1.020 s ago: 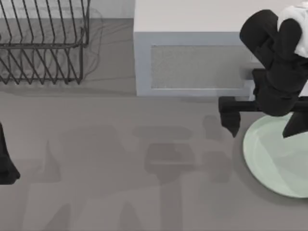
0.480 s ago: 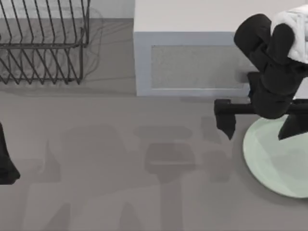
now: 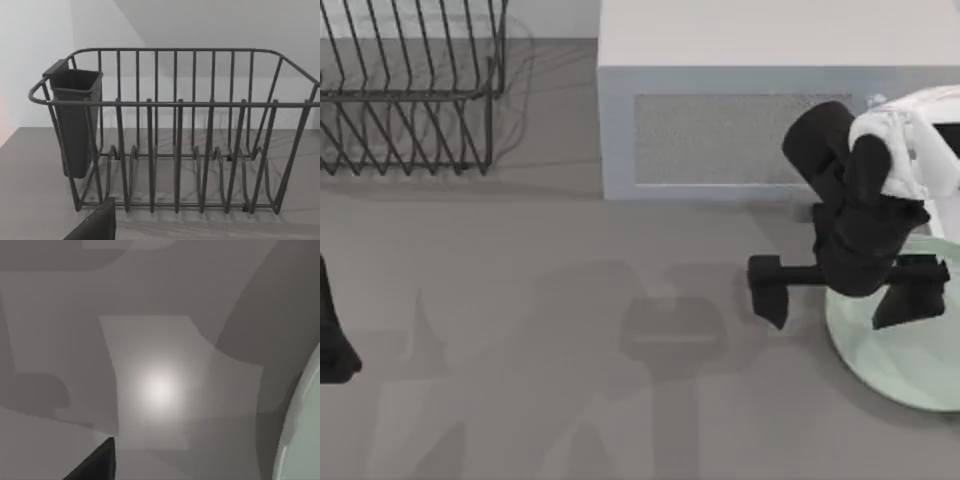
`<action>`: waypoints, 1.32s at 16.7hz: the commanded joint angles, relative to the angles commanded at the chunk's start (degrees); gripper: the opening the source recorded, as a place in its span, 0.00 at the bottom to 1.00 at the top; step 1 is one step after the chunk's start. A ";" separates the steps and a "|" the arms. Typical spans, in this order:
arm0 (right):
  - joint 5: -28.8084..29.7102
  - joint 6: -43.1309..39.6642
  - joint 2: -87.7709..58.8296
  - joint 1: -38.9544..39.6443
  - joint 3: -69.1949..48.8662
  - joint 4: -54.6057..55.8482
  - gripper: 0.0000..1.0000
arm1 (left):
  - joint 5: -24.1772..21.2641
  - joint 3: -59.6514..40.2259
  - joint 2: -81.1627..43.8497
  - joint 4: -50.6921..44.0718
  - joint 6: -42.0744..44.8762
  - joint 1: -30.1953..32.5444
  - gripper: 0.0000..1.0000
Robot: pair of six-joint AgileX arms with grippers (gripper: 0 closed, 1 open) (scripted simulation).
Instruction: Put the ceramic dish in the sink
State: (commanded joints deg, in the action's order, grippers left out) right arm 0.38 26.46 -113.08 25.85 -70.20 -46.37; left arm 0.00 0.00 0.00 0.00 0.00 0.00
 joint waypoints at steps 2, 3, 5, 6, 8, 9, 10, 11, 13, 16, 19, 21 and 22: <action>-0.11 -0.47 -2.04 -0.67 1.40 2.81 1.00 | 0.00 0.00 0.00 0.00 0.00 0.00 1.00; -0.19 -0.74 -2.85 -1.04 1.85 3.92 1.00 | 0.00 0.00 0.00 0.00 0.00 0.00 1.00; -0.28 -1.01 -3.51 -1.39 2.16 4.92 1.00 | 0.00 0.00 0.00 0.00 0.00 0.00 1.00; -0.28 -1.01 -3.51 -1.39 2.16 4.92 1.00 | 0.00 0.00 0.00 0.00 0.00 0.00 1.00; -0.28 -1.01 -3.51 -1.39 2.16 4.92 1.00 | 0.00 0.00 0.00 0.00 0.00 0.00 1.00; -0.28 -1.01 -3.51 -1.39 2.16 4.92 0.92 | 0.00 0.00 0.00 0.00 0.00 0.00 1.00; -0.28 -1.01 -3.51 -1.39 2.16 4.92 0.85 | 0.00 0.00 0.00 0.00 0.00 0.00 1.00; -0.28 -1.01 -3.51 -1.39 2.16 4.92 0.77 | 0.00 0.00 0.00 0.00 0.00 0.00 1.00; -0.28 -1.01 -3.51 -1.39 2.16 4.92 0.62 | 0.00 0.00 0.00 0.00 0.00 0.00 1.00; -0.28 -1.01 -3.51 -1.39 2.16 4.92 0.40 | 0.00 0.00 0.00 0.00 0.00 0.00 1.00; -0.28 -1.01 -3.51 -1.39 2.16 4.92 0.17 | 0.00 0.00 0.00 0.00 0.00 0.00 1.00; -0.28 -1.01 -3.51 -1.39 2.16 4.92 0.02 | 0.00 0.00 0.00 0.00 0.00 0.00 1.00; -0.28 -1.01 -3.51 -1.39 2.16 4.92 0.00 | 0.00 0.00 0.00 0.00 0.00 0.00 1.00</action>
State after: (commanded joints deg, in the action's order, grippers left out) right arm 0.10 25.45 -116.59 24.46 -68.04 -41.45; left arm 0.00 0.00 0.00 0.00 0.00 0.00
